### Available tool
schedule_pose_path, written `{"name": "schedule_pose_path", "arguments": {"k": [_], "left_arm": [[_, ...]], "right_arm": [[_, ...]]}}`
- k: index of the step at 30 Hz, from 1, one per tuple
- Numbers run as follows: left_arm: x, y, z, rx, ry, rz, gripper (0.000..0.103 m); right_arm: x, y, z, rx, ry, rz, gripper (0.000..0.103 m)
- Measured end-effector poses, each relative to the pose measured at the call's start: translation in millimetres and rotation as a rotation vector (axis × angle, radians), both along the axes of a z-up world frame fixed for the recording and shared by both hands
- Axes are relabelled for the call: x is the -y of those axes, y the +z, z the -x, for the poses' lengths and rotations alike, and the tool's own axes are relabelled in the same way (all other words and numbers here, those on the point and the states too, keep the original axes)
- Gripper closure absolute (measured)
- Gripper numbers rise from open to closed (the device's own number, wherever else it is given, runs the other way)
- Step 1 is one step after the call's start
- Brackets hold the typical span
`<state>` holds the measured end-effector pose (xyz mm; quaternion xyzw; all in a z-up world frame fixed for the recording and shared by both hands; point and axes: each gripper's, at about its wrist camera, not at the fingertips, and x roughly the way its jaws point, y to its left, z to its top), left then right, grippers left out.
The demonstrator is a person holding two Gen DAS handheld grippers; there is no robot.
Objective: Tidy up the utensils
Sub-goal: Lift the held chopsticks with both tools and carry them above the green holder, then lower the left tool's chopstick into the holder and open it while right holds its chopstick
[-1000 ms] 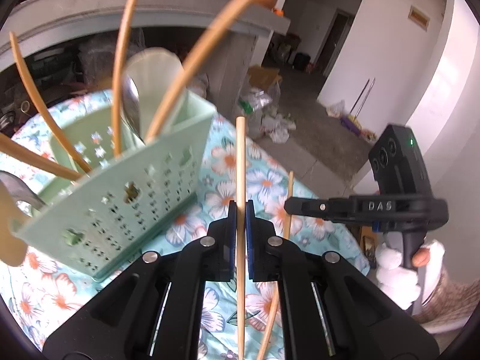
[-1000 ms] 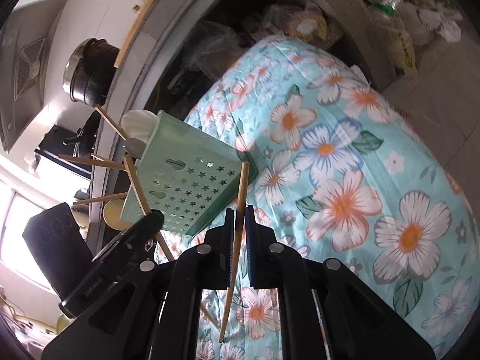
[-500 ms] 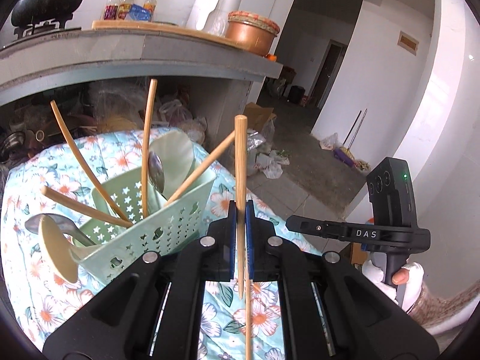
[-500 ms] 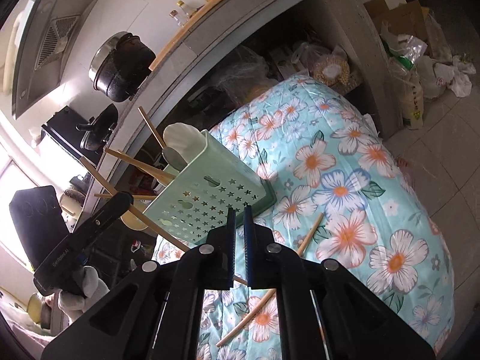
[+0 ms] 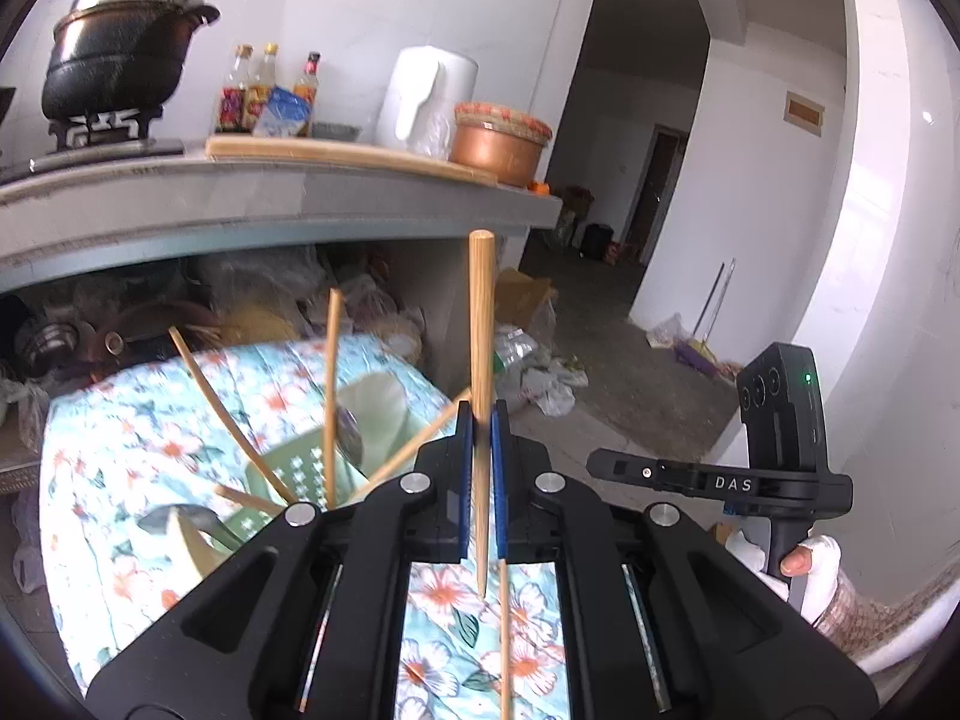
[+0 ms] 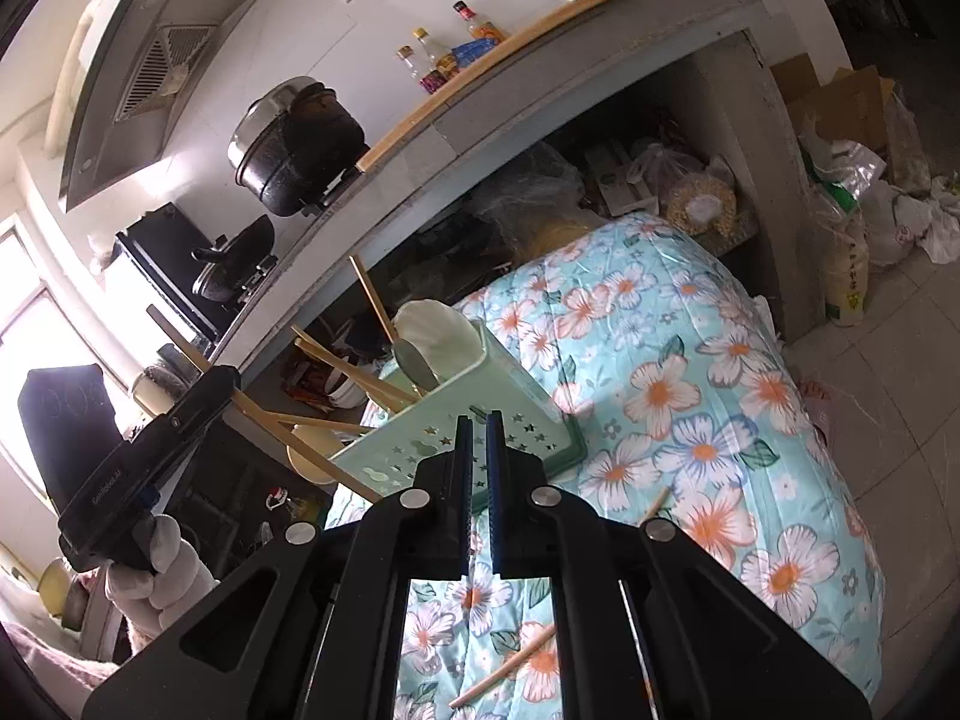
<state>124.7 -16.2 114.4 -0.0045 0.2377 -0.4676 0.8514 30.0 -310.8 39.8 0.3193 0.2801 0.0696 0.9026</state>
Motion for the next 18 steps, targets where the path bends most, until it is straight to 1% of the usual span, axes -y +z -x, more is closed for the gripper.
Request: {"name": "schedule_pose_path", "arguments": {"k": [5, 13, 18], "left_arm": [[-15.4, 22.3, -1.8, 0.043, 0.03, 0.041, 0.098], [-31.4, 59.6, -3.1, 0.132, 0.085, 0.093, 0.098], [-34.3, 70.1, -14.1, 0.169, 0.136, 0.11, 0.098]], "right_arm": [[-2.3, 7.4, -4.9, 0.018, 0.016, 0.009, 0.098], [0.0, 2.7, -10.8, 0.017, 0.033, -0.006, 0.098], [2.1, 0.6, -17.1, 0.008, 0.041, -0.011, 0.098]]}}
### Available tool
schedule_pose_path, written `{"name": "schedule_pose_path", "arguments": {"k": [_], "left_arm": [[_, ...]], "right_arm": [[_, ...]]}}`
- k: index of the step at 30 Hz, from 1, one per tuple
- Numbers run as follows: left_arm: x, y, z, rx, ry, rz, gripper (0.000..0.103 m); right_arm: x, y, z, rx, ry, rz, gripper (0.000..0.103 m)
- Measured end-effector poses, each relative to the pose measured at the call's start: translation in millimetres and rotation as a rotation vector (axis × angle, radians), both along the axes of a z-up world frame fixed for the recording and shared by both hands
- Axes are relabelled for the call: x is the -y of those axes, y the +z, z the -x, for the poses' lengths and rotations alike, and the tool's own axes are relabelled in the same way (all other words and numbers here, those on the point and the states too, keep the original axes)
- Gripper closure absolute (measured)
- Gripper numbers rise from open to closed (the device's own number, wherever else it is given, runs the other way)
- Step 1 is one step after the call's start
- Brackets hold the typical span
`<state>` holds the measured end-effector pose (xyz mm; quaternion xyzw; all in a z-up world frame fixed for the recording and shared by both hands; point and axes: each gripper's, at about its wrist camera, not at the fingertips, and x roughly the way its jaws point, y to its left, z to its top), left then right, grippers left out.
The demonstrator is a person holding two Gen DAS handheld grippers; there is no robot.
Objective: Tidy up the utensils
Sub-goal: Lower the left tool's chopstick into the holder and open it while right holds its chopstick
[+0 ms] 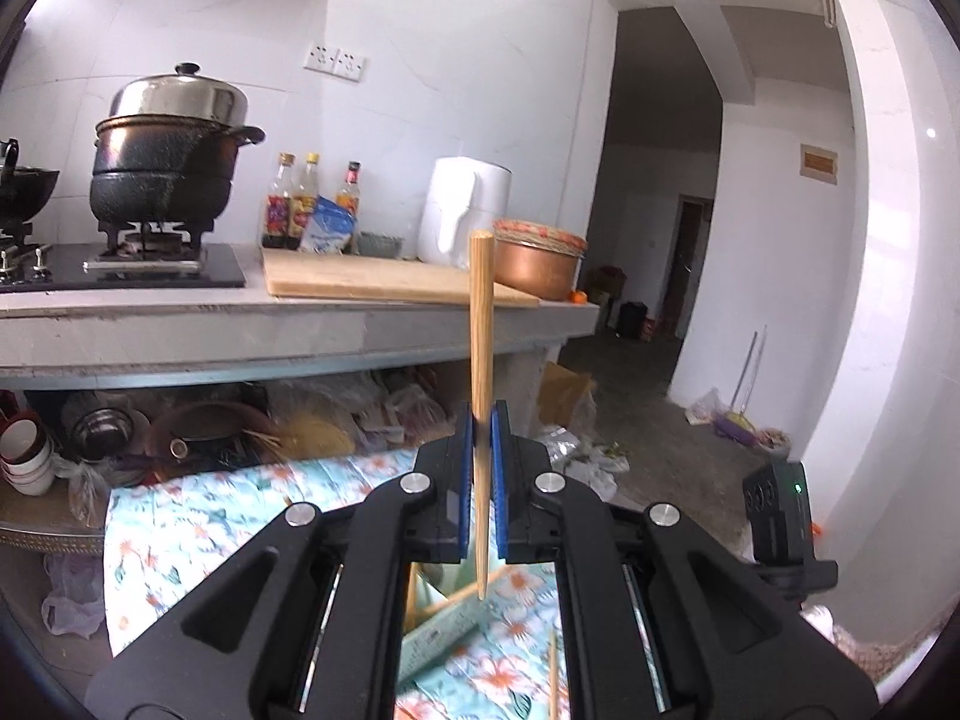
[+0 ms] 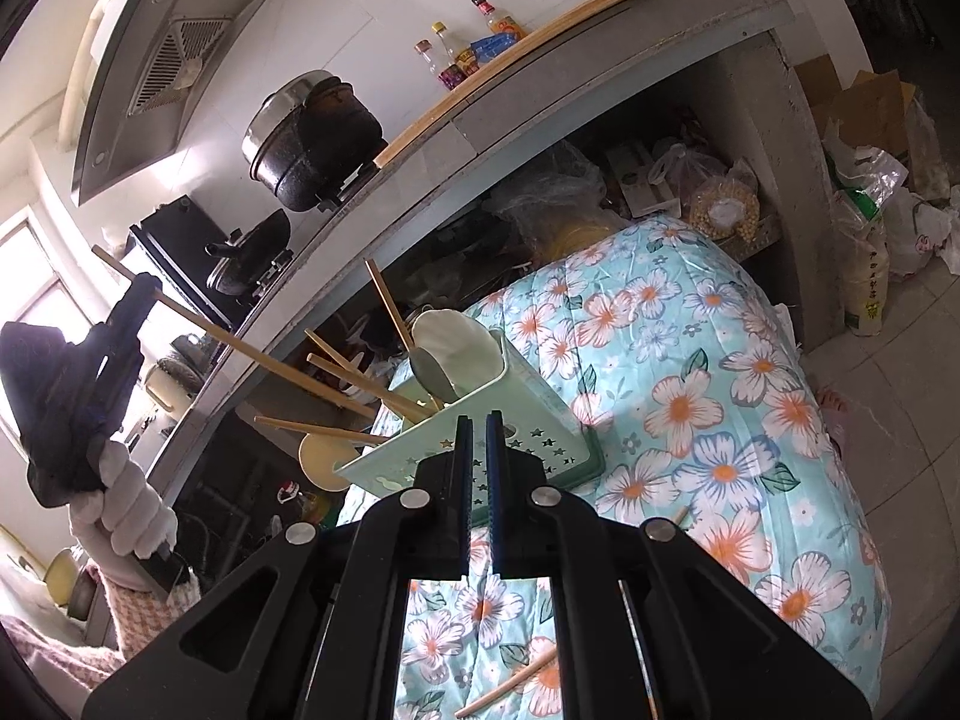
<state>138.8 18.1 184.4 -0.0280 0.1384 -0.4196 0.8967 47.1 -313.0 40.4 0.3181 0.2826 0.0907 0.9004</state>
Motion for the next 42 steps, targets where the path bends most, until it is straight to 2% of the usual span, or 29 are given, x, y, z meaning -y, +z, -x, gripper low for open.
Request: {"name": "schedule_pose_path", "arguments": {"k": [8, 14, 20, 27, 35, 42], "left_arm": [[6.7, -9.9, -22.4, 0.008, 0.085, -0.058, 0.098], [17.8, -41.1, -42.4, 0.008, 0.145, -0.135, 0.098], [31.1, -71.5, -53.8, -0.011, 0.154, -0.178, 0.098], [29.5, -85.0, -59.3, -0.033, 0.165, -0.16, 0.097], [17.3, -80.6, -51.9, -0.027, 0.174, -0.128, 0.079], [-2.6, -77.7, -31.1, -0.032, 0.151, -0.106, 0.063]], "right_arm": [[4.3, -2.7, -4.2, -0.013, -0.009, -0.007, 0.098], [4.9, -6.9, -6.7, -0.027, -0.007, -0.02, 0.098], [3.6, -7.6, -6.8, -0.037, -0.006, -0.017, 0.098], [3.4, -6.5, -5.3, -0.037, -0.008, -0.009, 0.098], [-7.0, 6.7, -5.4, -0.003, 0.009, 0.041, 0.098], [-17.6, 47.3, -3.9, 0.103, 0.028, 0.108, 0.098]]}}
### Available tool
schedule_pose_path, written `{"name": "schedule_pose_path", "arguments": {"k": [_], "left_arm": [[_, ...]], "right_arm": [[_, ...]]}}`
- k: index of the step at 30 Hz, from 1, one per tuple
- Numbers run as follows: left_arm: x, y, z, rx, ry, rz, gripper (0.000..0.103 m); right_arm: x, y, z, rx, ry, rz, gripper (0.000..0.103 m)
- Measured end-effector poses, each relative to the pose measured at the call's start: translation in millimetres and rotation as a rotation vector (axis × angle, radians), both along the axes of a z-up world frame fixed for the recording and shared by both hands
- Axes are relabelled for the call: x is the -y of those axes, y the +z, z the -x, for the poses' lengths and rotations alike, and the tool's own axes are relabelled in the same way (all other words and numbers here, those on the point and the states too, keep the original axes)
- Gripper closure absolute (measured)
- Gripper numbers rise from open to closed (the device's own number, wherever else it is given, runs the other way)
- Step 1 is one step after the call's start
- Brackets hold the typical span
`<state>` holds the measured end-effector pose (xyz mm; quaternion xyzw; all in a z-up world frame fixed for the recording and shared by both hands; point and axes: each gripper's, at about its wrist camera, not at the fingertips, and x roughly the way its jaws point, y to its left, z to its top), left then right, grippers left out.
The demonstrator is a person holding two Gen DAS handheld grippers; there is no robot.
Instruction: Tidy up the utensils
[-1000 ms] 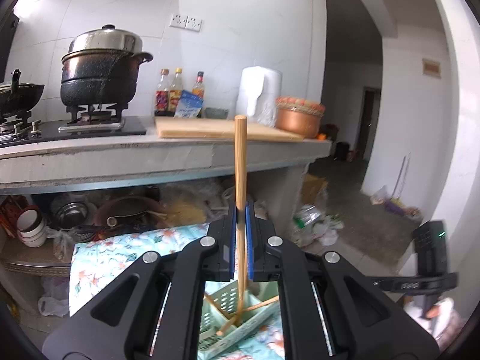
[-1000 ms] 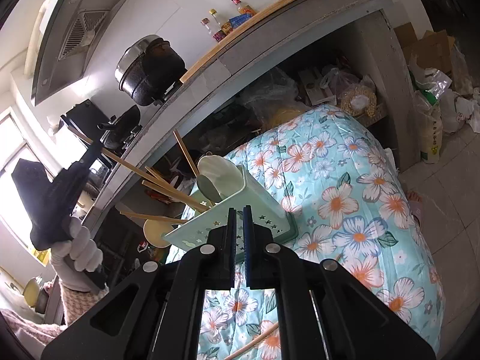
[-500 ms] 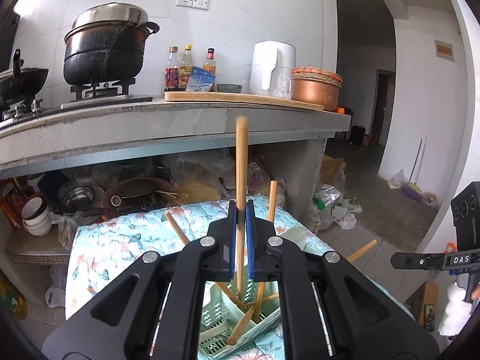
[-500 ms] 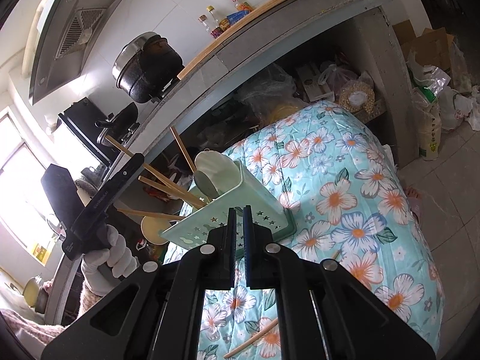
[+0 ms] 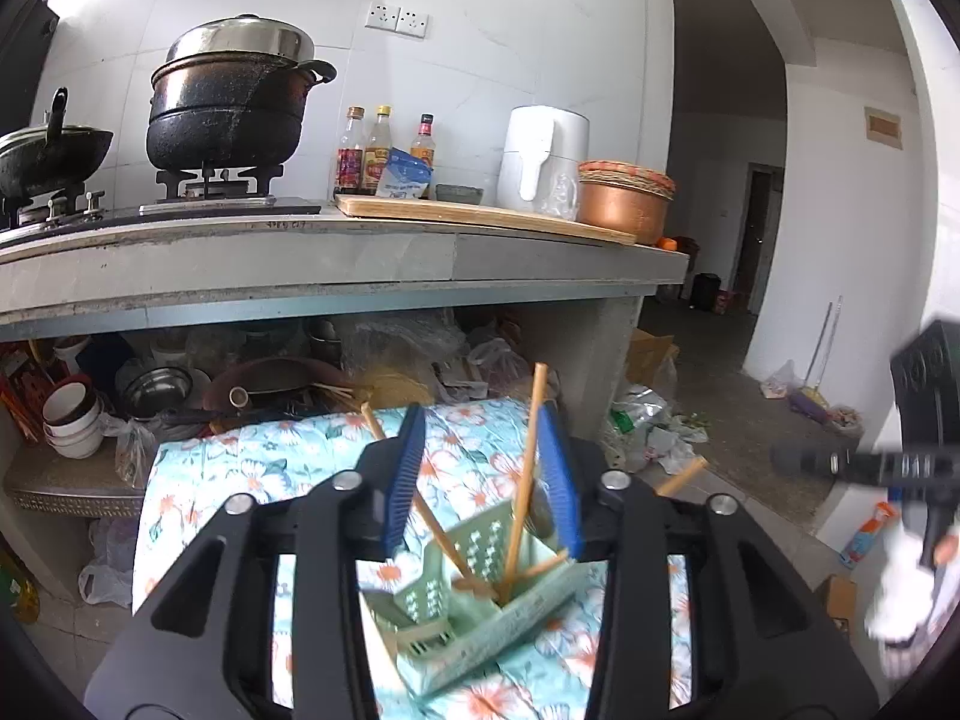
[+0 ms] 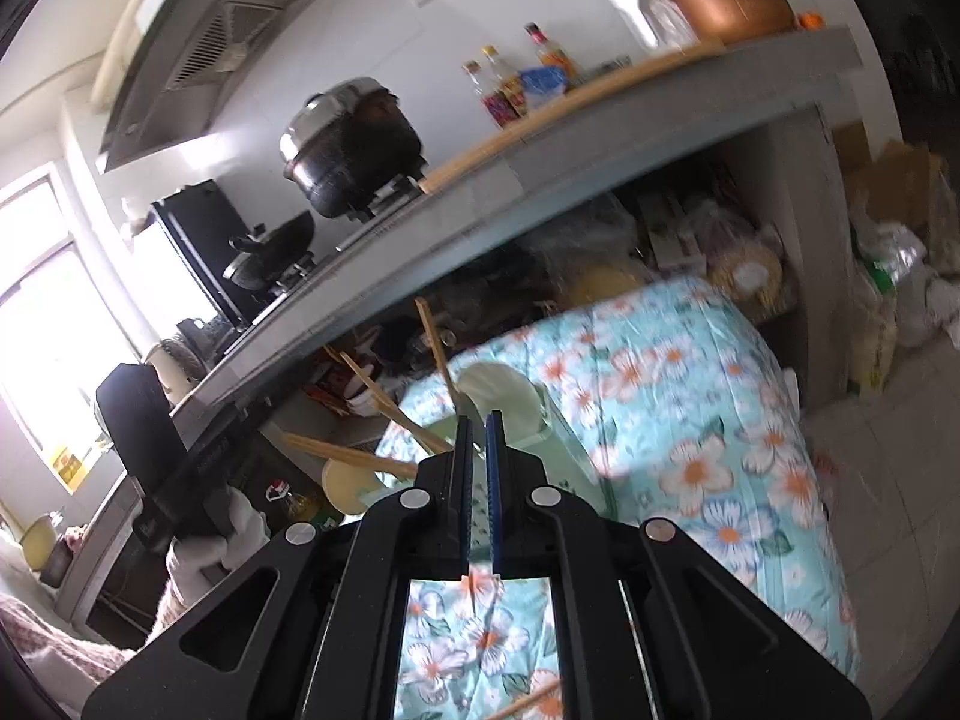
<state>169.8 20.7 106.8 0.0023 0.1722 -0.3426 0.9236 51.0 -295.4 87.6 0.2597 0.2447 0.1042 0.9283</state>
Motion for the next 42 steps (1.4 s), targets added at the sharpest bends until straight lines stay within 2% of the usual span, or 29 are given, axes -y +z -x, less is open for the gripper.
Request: {"name": "schedule_pose_path", "arguments": {"k": [5, 8, 10, 11, 13, 19, 24, 27, 29, 34, 37, 42], "left_arm": [[-20.7, -7.4, 13.6, -0.034, -0.02, 0.017, 0.056], [-30.9, -17.5, 23.3, -0.065, -0.058, 0.024, 0.054], [-33.8, -25.3, 32.0, -0.074, -0.089, 0.016, 0.049], [-34.8, -30.0, 37.2, -0.079, -0.108, 0.008, 0.048], [-35.5, -40.2, 47.0, -0.091, -0.144, -0.009, 0.043], [-22.1, -92.0, 65.2, -0.187, -0.218, -0.132, 0.036], [-9.9, -136.8, 67.9, -0.276, -0.229, -0.213, 0.036], [-9.7, -156.0, 68.3, -0.304, -0.219, -0.238, 0.036], [-12.7, -168.1, 66.8, -0.329, -0.206, -0.245, 0.036], [-23.8, -190.5, 53.7, -0.413, -0.186, -0.217, 0.036], [-30.3, -198.9, 44.6, -0.458, -0.177, -0.19, 0.036], [-34.3, -207.8, 37.5, -0.487, -0.181, -0.179, 0.036]], "right_arm": [[-10.3, 32.0, -1.4, 0.079, 0.02, 0.053, 0.098], [-9.3, 25.0, -9.8, 0.019, 0.012, 0.033, 0.097], [-3.6, 5.4, -17.9, -0.072, -0.001, -0.008, 0.093], [-0.8, -5.5, -21.7, -0.119, -0.002, -0.028, 0.08], [9.6, -43.2, -27.6, -0.259, -0.034, -0.077, 0.061], [23.9, -145.8, -30.6, -0.594, -0.122, -0.126, 0.06], [12.2, -178.1, -42.0, -0.675, -0.127, -0.091, 0.063], [5.3, -181.8, -49.8, -0.679, -0.14, -0.023, 0.074], [5.8, -182.5, -51.3, -0.68, -0.152, -0.012, 0.087], [8.1, -174.3, -47.0, -0.639, -0.147, -0.047, 0.093], [4.9, -149.7, -38.1, -0.568, -0.144, -0.027, 0.097], [-12.0, -76.8, -26.5, -0.391, -0.139, 0.088, 0.097]]}}
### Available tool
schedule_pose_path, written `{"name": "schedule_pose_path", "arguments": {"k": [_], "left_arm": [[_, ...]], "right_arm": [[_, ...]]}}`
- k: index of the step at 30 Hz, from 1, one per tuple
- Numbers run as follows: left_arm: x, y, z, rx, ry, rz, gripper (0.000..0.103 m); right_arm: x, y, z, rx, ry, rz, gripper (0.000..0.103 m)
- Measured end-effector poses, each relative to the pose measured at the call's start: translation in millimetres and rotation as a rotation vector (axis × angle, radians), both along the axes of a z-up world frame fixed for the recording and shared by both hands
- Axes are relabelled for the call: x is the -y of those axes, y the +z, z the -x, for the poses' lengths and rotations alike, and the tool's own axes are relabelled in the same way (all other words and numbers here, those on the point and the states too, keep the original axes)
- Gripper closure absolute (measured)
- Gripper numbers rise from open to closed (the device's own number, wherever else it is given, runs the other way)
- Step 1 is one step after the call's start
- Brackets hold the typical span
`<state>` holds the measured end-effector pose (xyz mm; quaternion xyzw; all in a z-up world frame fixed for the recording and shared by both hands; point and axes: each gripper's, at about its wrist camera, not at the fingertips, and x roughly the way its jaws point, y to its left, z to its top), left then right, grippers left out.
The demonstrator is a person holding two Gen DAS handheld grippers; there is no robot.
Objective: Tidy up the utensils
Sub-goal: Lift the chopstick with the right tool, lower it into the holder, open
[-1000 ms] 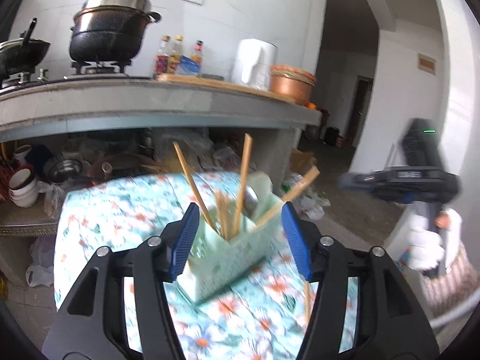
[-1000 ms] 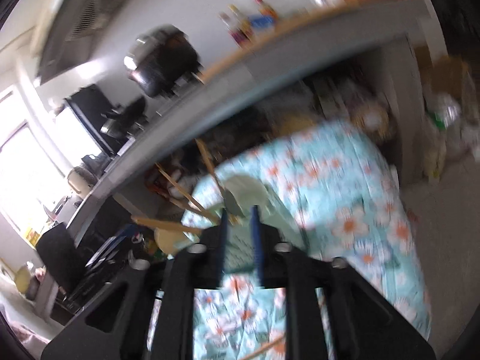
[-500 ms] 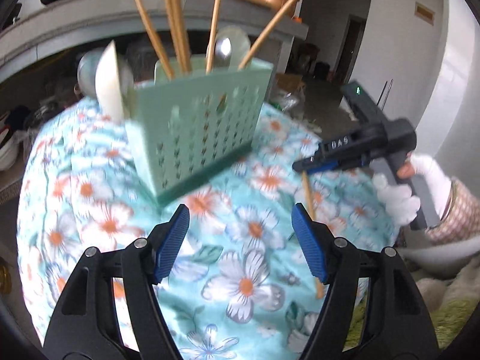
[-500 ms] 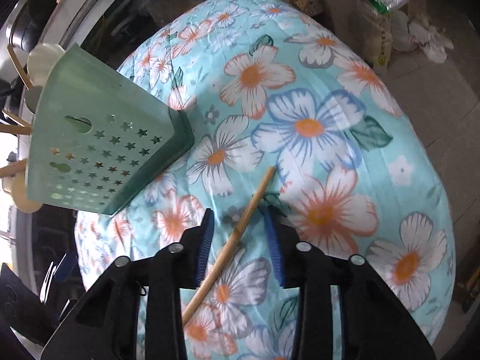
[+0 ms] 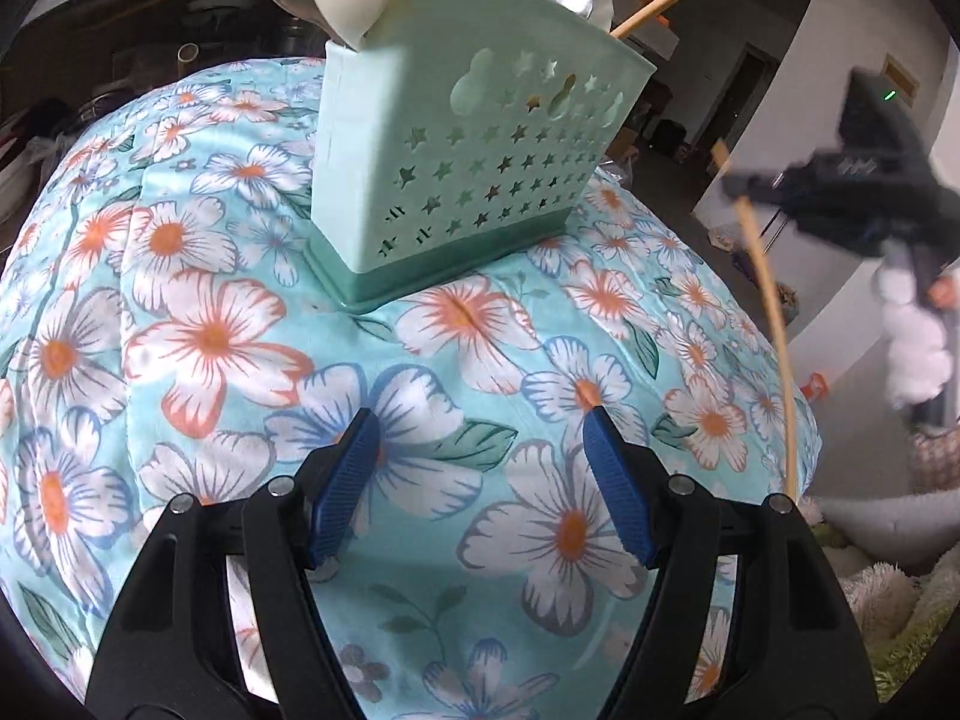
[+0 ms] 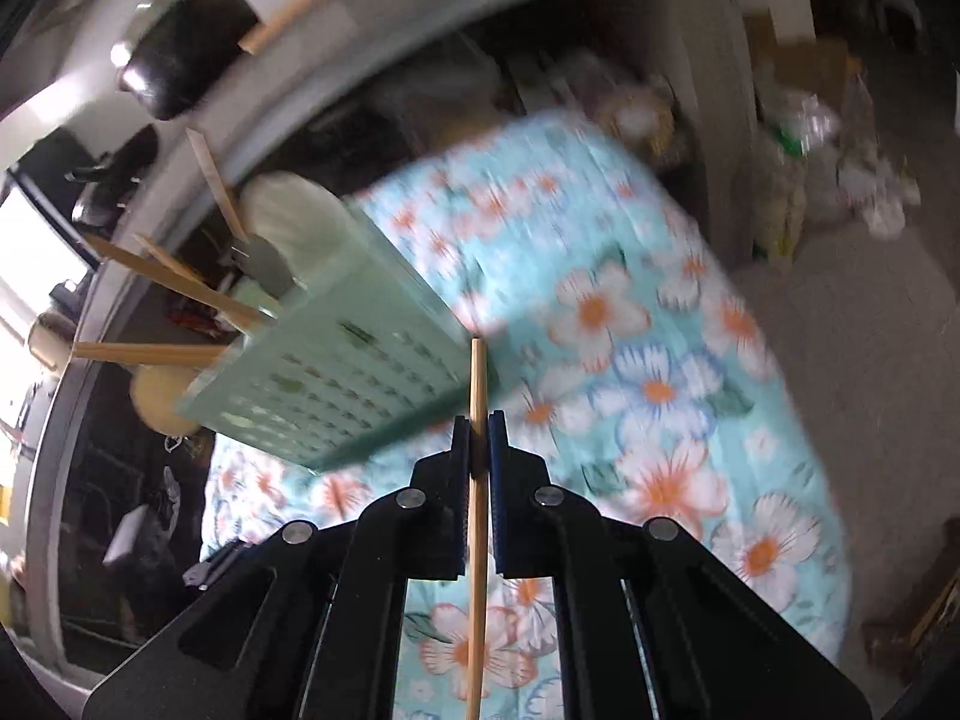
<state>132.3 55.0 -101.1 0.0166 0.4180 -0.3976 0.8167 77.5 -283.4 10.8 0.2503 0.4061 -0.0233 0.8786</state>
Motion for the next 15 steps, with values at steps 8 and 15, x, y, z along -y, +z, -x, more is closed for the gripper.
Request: {"name": "schedule_pose_path", "arguments": {"k": [8, 15], "left_arm": [[5.4, -2.4, 1.4, 0.016, 0.007, -0.017, 0.035], [11.7, -3.7, 2.8, 0.03, 0.011, -0.044, 0.032]], "right_arm": [[-19.8, 134.8, 14.9, 0.333, 0.051, 0.153, 0.097], [-35.3, 228.2, -5.2, 0.591, 0.139, 0.183, 0.097]]}}
